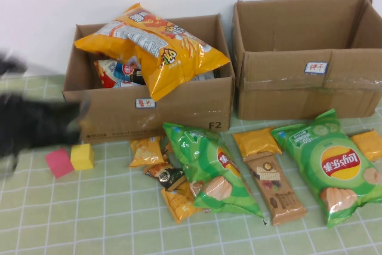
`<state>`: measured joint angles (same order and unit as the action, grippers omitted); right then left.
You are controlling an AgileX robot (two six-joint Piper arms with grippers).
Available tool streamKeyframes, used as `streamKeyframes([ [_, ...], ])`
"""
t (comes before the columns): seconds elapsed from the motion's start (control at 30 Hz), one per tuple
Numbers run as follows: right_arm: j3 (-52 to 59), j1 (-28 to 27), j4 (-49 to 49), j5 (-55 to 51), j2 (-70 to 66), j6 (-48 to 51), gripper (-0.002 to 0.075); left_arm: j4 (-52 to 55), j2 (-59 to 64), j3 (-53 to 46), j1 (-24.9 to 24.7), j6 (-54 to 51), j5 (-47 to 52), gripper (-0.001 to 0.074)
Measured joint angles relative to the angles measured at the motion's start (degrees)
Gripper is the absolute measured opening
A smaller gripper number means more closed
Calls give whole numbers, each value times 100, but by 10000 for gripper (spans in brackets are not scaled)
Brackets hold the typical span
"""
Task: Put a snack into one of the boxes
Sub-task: Place the potato chip in the potato chip box
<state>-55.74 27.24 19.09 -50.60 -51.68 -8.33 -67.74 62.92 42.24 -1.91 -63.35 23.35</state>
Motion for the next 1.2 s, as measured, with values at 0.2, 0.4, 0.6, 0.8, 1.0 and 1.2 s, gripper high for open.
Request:
streamKeyframes([
  [0.2, 791, 0, -12, -140, 1270, -245, 6, -235, 2261, 1830, -44, -135, 954, -2],
  [0.4, 828, 0, 13, -695, 2166, -259, 6, 193, 4214, 3517, -675, 349, 936, -2],
  [0.6, 828, 0, 74, -1359, 2652, -328, 6, 1019, 5129, 4916, -1406, 1284, 822, -2],
  [0.8, 828, 0, 113, -1960, 2853, -454, 6, 1272, 5365, 5594, -1657, 1659, 452, -2],
  [1.0, 828, 0, 123, -1948, 2878, -503, 6, 2880, 5020, 5646, -1657, 2551, 940, -2],
  [1.2, 828, 0, 123, -1772, 2878, -503, 6, 4133, 4583, 5319, -1657, 3620, 1775, -2],
])
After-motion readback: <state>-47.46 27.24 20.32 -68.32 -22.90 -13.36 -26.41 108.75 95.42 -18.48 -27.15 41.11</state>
